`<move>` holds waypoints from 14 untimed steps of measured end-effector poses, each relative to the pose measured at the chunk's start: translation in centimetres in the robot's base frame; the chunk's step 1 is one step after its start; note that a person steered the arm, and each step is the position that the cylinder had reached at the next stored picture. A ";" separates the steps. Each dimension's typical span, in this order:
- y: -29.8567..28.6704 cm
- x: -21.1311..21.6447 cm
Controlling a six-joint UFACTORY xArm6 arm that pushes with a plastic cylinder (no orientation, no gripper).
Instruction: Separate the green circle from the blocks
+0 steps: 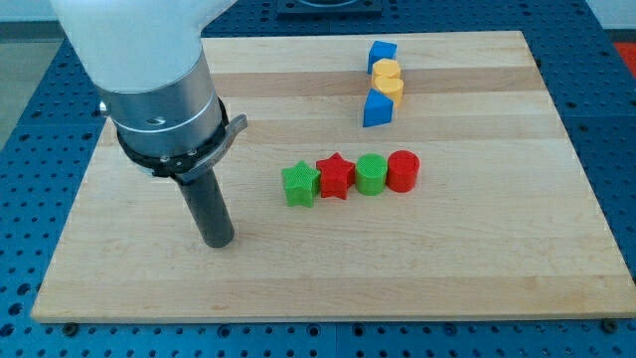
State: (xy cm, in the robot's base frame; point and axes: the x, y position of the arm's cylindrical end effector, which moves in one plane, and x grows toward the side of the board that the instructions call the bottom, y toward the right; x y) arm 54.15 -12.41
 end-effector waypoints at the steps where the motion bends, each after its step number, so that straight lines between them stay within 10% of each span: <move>1: -0.1 0.0; 4: 3.4 0.8; 7: 28.7 -4.5; 10: 23.4 -14.1; 14: 17.7 -10.6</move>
State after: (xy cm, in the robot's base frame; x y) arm 43.53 5.32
